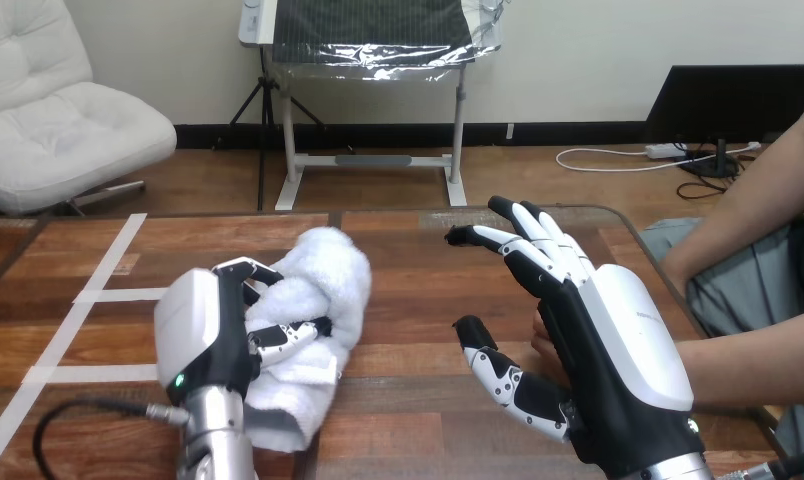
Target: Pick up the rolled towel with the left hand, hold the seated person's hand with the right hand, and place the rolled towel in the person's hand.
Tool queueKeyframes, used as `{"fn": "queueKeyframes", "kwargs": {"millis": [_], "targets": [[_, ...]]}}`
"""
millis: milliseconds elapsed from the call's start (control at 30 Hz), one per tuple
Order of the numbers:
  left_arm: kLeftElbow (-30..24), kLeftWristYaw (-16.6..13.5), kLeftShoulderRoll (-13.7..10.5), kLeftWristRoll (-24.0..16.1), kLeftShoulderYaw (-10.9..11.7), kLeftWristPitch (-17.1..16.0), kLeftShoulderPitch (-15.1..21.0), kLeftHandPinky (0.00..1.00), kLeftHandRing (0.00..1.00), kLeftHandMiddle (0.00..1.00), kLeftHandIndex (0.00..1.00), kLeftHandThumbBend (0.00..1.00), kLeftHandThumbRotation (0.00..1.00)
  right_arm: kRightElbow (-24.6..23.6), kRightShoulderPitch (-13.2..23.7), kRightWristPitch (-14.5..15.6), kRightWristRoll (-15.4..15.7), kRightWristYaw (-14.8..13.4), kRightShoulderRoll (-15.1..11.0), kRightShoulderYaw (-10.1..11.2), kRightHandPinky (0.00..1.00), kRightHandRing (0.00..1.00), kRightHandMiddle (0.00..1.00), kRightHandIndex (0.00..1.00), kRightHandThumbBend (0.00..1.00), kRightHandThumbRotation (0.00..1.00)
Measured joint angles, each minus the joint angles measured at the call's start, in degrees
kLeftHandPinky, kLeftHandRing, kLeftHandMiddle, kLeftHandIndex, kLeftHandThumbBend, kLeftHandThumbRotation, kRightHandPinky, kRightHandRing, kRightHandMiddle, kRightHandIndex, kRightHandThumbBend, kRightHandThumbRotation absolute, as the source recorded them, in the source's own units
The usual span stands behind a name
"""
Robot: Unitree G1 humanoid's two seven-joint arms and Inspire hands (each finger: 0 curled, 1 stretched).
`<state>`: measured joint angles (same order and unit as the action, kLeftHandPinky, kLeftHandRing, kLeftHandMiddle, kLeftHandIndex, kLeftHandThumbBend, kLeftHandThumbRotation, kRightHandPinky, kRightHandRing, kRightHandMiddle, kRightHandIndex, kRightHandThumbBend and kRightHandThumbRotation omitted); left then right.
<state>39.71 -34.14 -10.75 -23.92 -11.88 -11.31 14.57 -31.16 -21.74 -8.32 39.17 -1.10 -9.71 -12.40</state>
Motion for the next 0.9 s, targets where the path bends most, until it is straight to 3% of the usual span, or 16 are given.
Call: {"fn": "queueKeyframes", "kwargs": {"millis": [233, 433, 700, 900], "targets": [[2.88, 6.12, 1.55, 9.11, 3.15, -9.01, -1.14, 0.27, 0.35, 0.44, 0.50, 0.67, 0.07, 0.00, 0.00, 0.01, 0.00, 0.23, 0.00, 0.01, 1.00, 1.00, 0.96, 0.81, 0.31, 0.00], [5.13, 15.82, 3.44, 19.39, 6.53, -14.07, -1.83, 0.28, 0.36, 0.45, 0.50, 0.73, 0.09, 0.00, -0.01, 0.04, 0.00, 0.41, 0.00, 0.04, 1.00, 1.00, 0.96, 0.81, 0.33, 0.00], [5.35, 28.78, 6.61, 32.73, 10.96, -14.07, -2.83, 0.27, 0.35, 0.44, 0.49, 0.80, 0.07, 0.00, -0.01, 0.07, -0.20, 0.44, 0.01, 0.14, 1.00, 1.00, 0.96, 0.82, 0.35, 0.00], [3.99, 37.60, 9.28, 42.67, 14.11, -10.51, -3.50, 0.27, 0.34, 0.43, 0.49, 0.81, 0.05, 0.00, -0.01, 0.35, -0.95, 0.83, 0.04, 0.50, 1.00, 1.00, 0.98, 0.84, 0.35, 0.00]]}}
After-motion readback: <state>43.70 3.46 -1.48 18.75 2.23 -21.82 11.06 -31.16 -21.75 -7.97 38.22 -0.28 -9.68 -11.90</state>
